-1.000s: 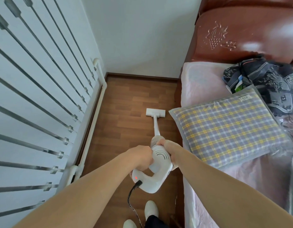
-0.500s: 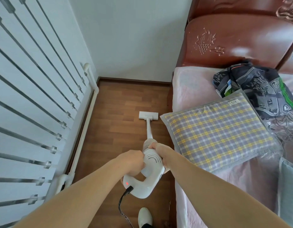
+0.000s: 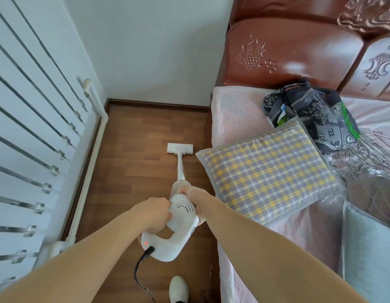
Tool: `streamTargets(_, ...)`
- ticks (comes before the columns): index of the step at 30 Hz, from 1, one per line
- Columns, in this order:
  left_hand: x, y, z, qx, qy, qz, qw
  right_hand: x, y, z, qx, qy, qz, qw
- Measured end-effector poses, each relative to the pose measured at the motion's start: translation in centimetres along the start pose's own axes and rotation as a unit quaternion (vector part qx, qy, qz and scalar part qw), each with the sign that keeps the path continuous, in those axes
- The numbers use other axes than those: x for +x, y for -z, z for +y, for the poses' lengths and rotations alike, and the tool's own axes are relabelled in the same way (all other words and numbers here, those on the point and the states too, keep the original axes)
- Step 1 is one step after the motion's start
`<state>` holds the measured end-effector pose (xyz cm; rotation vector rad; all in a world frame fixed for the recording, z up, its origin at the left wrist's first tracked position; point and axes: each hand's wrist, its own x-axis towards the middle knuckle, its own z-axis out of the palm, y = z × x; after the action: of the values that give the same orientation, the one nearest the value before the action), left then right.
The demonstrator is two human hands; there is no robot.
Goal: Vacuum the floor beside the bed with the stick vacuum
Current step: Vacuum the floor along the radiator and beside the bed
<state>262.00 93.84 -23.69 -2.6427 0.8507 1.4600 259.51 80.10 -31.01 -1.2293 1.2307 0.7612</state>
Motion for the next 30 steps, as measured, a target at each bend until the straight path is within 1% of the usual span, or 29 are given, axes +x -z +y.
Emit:
streamTargets(7, -1.7, -1.1, -1.8, 0.008, -0.005, 0.000, 1.000, -1.0, -2.2, 1.2, -0.004, -0.002, 0.008, 1.000)
streamTargets(14, -5.1, -4.2, -5.0, 0.013, 0.001, 0.003, 1.000, -2.6, -6.5, 3.9, -0.025, -0.005, 0.007, 1.000)
streamTargets(18, -8.5, -7.0, -8.1, -0.006, 0.016, 0.005, 1.000, -3.9, -10.8, 6.9, -0.040, -0.006, -0.002, 0.999)
streamTargets(23, -13.1, -10.9, -11.7, 0.021, 0.026, -0.002, 0.999, -5.9, -16.1, 11.4, -0.049, -0.007, -0.012, 0.999)
streamTargets(26, -15.0, -13.1, -13.3, 0.012, 0.025, -0.001, 1.000, -6.7, -18.2, 13.9, -0.050, -0.004, -0.013, 0.999)
streamTargets(30, -18.0, -16.1, -14.9, 0.026, 0.017, -0.011, 0.999, -8.4, -20.6, 17.5, -0.047, -0.002, -0.014, 0.999)
